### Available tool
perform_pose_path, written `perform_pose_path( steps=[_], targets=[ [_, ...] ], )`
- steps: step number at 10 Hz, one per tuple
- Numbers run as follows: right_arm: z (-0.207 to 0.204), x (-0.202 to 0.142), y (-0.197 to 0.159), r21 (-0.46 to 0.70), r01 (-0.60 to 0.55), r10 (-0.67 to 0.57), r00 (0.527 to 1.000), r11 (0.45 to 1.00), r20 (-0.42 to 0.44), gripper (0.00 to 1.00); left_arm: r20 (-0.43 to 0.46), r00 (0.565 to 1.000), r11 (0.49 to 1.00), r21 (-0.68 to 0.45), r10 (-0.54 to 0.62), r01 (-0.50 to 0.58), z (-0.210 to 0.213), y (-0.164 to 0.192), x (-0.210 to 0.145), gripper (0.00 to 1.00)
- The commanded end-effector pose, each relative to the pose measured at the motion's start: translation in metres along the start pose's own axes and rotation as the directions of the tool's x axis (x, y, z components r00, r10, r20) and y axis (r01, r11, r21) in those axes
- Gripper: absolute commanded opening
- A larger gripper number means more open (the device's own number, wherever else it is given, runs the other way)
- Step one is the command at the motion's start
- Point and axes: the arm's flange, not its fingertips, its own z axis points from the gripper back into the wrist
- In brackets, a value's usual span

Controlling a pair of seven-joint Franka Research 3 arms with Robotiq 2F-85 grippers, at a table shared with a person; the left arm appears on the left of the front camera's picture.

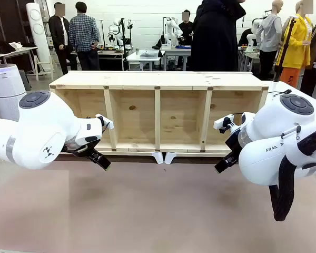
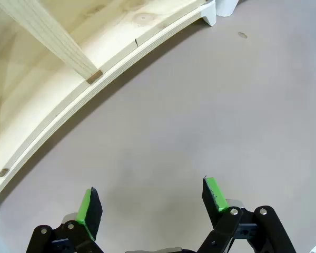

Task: Perform cable management.
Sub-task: When the cord part of the Power Cable appears at the lower middle area of the table and stops, grasp the cord part of the Power Cable.

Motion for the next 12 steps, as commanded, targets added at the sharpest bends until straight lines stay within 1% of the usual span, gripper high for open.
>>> perform_pose_path(
  steps=[1,8,9,12],
  targets=[
    [0.0,0.0,0.0,0.0,0.0,0.0,1.0,1.0,0.0,1.0,0.0,1.0,1.0,0.0,0.0,0.0,0.0,0.0,0.0,1.0],
    [0.0,0.0,0.0,0.0,-0.001,0.001,1.0,1.0,0.0,1.0,0.0,1.0,1.0,0.0,-0.005,0.005,0.0,-0.002,0.0,1.0],
    [0.007,-0.006,-0.003,-0.03,0.003,-0.004,1.0,1.0,-0.011,1.0,-0.005,1.0,1.0,-0.007,-0.022,0.022,0.004,0.002,-0.002,1.0],
    [0.063,-0.049,-0.024,-0.109,0.042,-0.044,0.999,0.993,-0.019,1.0,0.043,0.999,1.0,0.009,-0.02,0.019,0.062,0.017,-0.044,1.0]
  ],
)
